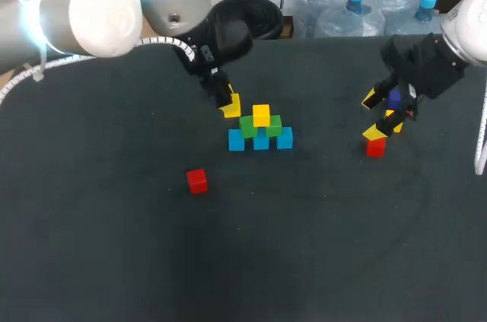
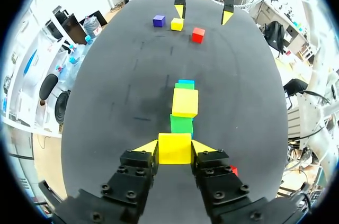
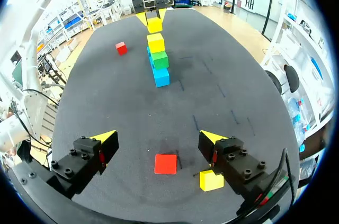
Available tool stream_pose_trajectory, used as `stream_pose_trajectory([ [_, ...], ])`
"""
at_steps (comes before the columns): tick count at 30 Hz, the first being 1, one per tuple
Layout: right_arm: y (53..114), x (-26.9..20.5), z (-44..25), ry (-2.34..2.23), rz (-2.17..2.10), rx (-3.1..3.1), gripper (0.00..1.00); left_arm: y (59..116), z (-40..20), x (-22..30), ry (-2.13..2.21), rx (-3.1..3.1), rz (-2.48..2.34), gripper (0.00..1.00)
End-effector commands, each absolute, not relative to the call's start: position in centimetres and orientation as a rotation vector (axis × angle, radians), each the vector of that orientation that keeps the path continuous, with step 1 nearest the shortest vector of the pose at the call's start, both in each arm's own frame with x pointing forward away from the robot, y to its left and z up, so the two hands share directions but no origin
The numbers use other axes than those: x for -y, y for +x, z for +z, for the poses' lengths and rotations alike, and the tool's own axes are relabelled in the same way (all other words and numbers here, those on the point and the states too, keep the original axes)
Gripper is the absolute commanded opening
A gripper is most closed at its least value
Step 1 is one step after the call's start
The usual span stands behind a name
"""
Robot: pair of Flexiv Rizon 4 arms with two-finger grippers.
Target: Place the blue cubes, place green cubes on the blue cubes, place the yellow cubes on the green cubes, then place the red cubes on the yellow cubes, and place purple cube on the red cubes.
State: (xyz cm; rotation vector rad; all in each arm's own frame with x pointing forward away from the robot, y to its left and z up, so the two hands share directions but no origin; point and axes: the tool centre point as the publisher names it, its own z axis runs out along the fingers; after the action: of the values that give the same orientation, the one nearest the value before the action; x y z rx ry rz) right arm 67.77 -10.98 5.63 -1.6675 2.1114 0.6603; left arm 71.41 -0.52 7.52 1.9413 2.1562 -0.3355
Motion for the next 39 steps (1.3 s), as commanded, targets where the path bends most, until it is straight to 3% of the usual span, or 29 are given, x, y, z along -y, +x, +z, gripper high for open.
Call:
stream_pose_trajectory([
  [1, 67.8, 11.0, 5.6, -1.668, 0.662, -2.109, 1.0, 71.6, 7.4, 0.7, 1.944, -2.162, -0.34, 0.0],
  [39, 67.8, 11.0, 5.6, -1.668, 0.662, -2.109, 1.0, 71.1, 6.2, 2.0, 1.959, -2.159, -0.403, 0.0],
])
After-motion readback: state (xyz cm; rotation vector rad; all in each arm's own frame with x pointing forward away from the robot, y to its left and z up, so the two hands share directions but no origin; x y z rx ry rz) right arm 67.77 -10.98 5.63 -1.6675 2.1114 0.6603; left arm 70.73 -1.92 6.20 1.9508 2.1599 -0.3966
